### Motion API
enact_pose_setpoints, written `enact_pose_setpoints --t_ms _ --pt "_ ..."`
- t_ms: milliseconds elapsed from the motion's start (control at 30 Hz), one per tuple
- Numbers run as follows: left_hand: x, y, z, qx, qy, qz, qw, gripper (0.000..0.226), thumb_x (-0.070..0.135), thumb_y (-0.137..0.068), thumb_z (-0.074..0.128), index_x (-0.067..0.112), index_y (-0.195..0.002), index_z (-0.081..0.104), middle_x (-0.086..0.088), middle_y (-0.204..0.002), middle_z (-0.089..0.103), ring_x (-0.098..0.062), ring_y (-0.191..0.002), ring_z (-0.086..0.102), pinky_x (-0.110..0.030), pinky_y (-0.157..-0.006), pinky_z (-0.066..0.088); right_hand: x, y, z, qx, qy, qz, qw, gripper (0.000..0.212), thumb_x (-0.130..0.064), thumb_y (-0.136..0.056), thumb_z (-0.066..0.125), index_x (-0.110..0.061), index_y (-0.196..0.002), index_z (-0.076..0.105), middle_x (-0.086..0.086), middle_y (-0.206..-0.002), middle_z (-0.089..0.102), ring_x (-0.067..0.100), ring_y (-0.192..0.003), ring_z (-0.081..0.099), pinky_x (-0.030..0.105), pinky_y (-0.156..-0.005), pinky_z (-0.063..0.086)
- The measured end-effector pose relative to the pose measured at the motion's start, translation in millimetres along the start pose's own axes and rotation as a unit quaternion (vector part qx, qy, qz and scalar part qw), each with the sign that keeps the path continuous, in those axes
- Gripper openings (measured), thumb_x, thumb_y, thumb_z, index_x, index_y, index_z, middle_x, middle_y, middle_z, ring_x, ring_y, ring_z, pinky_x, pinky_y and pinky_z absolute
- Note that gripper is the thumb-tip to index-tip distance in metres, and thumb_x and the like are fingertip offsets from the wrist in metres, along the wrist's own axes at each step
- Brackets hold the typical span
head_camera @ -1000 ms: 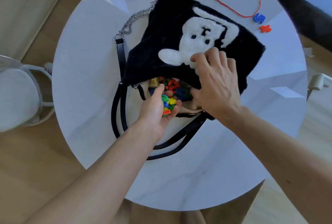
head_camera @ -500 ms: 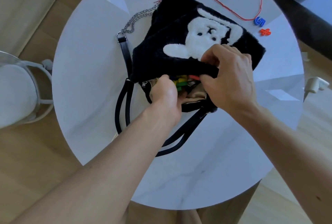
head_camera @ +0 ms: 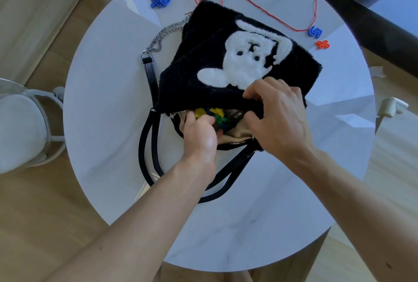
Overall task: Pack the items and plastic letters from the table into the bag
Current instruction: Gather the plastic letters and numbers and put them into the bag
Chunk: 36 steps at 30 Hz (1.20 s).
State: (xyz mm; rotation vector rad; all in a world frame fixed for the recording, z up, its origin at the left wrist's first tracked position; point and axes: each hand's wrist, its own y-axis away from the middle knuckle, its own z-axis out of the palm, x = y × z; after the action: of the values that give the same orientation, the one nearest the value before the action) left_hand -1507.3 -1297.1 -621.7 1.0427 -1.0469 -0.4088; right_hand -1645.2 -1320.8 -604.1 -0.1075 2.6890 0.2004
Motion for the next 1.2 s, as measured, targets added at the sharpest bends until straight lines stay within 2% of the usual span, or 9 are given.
enact_pose_setpoints --t_ms 233,400,500,600,667,767,867,1033,1200 --pt "6.9 9.5 -7.0 -0.017 -0.07 0.057 0.996 0.055 -0.004 -0.095 0.035 0.018 -0.144 0.047 -0.011 -0.143 0.052 -0.026 -0.127 0.055 -0.042 -0.107 0.047 -1.0 16.2 -1.0 -0.046 -0.029 0.0 0.999 0.024 -0.016 -0.083 0.064 -0.023 -0.106 0.06 -0.011 -0.093 0.052 0.012 -0.092 0.05 0.025 -0.089 0.029" --pt "25.5 24.4 -8.9 -0.032 -0.095 0.011 0.995 0.054 -0.006 -0.097 0.032 0.013 -0.145 0.048 -0.01 -0.139 0.055 -0.023 -0.127 0.055 -0.04 -0.113 0.041 -2.4 21.1 -21.9 -0.072 -0.061 -0.016 0.995 0.023 -0.015 -0.086 0.062 -0.024 -0.107 0.06 -0.012 -0.097 0.055 0.012 -0.097 0.054 0.029 -0.092 0.038" --pt "42.3 29.5 -15.2 -0.021 -0.167 0.013 0.986 0.04 -0.006 -0.098 0.035 0.006 -0.125 0.062 -0.013 -0.126 0.062 -0.023 -0.114 0.062 -0.031 -0.096 0.052 -3.9 15.0 -33.4 -0.057 -0.083 -0.018 0.995 0.024 -0.017 -0.088 0.062 -0.029 -0.108 0.058 -0.018 -0.098 0.052 0.0 -0.097 0.051 0.024 -0.09 0.04" --pt "76.3 15.3 -19.4 -0.01 -0.262 0.109 0.959 0.032 0.004 -0.097 0.042 0.016 -0.097 0.071 -0.005 -0.093 0.076 -0.018 -0.086 0.072 -0.028 -0.07 0.058 -10.2 -6.2 -33.3 -0.024 -0.108 -0.008 0.994 0.025 -0.021 -0.088 0.065 -0.034 -0.108 0.056 -0.024 -0.098 0.048 -0.008 -0.098 0.049 0.015 -0.08 0.037" --pt "107.1 -14.0 -18.7 0.008 -0.316 0.186 0.93 0.026 0.011 -0.094 0.047 0.022 -0.09 0.07 0.002 -0.085 0.075 -0.016 -0.083 0.069 -0.032 -0.07 0.057 -19.8 -30.3 -26.6 -0.018 -0.125 -0.006 0.992 0.027 -0.02 -0.088 0.066 -0.033 -0.11 0.056 -0.022 -0.1 0.049 -0.001 -0.092 0.053 0.019 -0.077 0.041" --pt "153.0 -78.9 -12.2 0.05 -0.437 0.279 0.854 0.015 0.015 -0.093 0.053 0.016 -0.101 0.065 0.002 -0.1 0.068 -0.019 -0.095 0.063 -0.029 -0.077 0.048 -39.1 -74.3 -14.9 -0.008 -0.153 0.008 0.988 0.03 -0.02 -0.088 0.065 -0.031 -0.114 0.056 -0.016 -0.102 0.052 0.003 -0.091 0.054 0.017 -0.075 0.042" --pt "195.0 -147.6 -6.5 0.042 -0.547 0.346 0.761 0.031 0.013 -0.092 0.053 0.012 -0.122 0.054 -0.009 -0.126 0.051 -0.026 -0.115 0.051 -0.038 -0.088 0.047 -62.2 -131.0 2.7 0.013 -0.165 0.01 0.986 0.031 -0.018 -0.086 0.066 -0.026 -0.115 0.058 -0.009 -0.102 0.054 0.007 -0.086 0.056 0.021 -0.075 0.046" --pt "245.1 -225.9 5.9 0.035 -0.684 0.4 0.609 0.056 0.019 -0.091 0.056 0.016 -0.143 0.034 -0.013 -0.137 0.038 -0.032 -0.125 0.036 -0.042 -0.084 0.046 -85.4 -231.7 47.7 0.003 -0.134 0.021 0.991 0.038 -0.014 -0.083 0.065 -0.02 -0.119 0.057 -0.001 -0.113 0.053 0.014 -0.089 0.058 0.038 -0.082 0.053" --pt "259.0 -263.9 11.5 -0.007 -0.716 0.418 0.559 0.07 0.041 -0.088 0.067 0.023 -0.145 0.032 -0.009 -0.134 0.036 -0.031 -0.122 0.035 -0.04 -0.069 0.044 -76.3 -310.1 84.9 -0.033 -0.037 0.029 0.998 0.061 -0.007 -0.079 0.064 -0.02 -0.136 0.048 0.006 -0.131 0.043 0.026 -0.112 0.055 0.041 -0.088 0.052"
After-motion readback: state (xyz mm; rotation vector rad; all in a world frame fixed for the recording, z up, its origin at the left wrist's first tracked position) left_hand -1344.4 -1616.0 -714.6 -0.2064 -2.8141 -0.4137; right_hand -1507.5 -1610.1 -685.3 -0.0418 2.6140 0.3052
